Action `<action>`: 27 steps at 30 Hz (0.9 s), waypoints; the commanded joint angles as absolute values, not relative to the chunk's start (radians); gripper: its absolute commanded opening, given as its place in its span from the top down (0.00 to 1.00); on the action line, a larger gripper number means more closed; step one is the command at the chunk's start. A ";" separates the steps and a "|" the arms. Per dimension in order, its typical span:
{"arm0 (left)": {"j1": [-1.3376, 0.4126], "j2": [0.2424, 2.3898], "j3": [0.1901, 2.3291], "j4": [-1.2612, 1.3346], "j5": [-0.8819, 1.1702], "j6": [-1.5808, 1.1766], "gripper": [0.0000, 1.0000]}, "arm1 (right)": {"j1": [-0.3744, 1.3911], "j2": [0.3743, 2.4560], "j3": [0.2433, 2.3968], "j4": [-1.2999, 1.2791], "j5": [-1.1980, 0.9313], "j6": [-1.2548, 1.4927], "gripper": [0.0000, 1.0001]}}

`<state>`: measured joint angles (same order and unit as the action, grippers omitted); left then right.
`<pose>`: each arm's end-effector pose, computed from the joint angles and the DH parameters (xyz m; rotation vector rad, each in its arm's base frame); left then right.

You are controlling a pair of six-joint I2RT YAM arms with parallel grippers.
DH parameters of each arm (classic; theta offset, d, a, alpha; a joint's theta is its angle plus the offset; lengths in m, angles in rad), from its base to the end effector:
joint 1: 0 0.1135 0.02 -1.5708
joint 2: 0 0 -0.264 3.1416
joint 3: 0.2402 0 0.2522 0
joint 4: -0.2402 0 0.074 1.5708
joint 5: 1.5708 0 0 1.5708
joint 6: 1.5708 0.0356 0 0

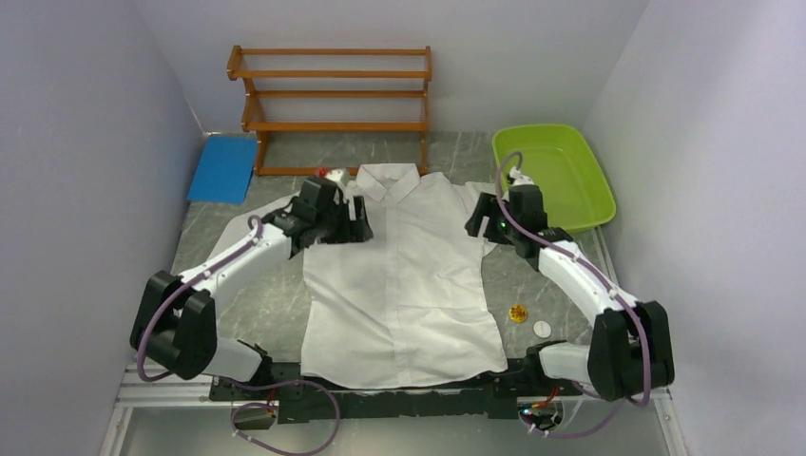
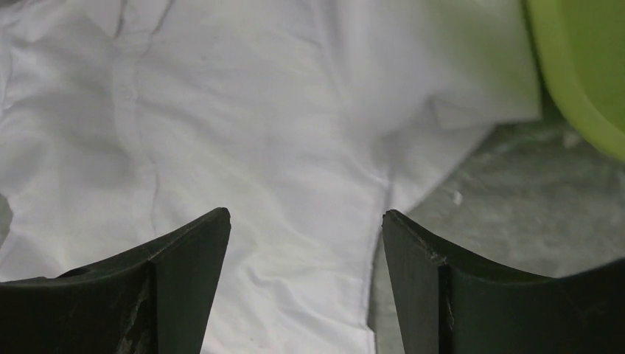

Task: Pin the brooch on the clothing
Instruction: Flatten out the clothes at the center of the board.

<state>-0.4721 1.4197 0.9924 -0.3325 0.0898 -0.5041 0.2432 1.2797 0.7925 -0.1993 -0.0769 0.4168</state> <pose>0.2723 -0.1426 0.2522 0.0079 2.4029 -0.5790 0.2648 0.0685 0.2353 0.1571 2.2870 0.4350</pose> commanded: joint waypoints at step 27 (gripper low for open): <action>-0.744 1.222 0.619 -0.694 -0.032 -0.882 0.56 | 0.009 0.864 0.372 -0.272 -0.339 0.613 0.23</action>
<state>-0.7410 1.2568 0.6254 -0.6159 -0.0166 -0.8223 0.0135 0.8684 0.4004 -0.2317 -0.2405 0.5957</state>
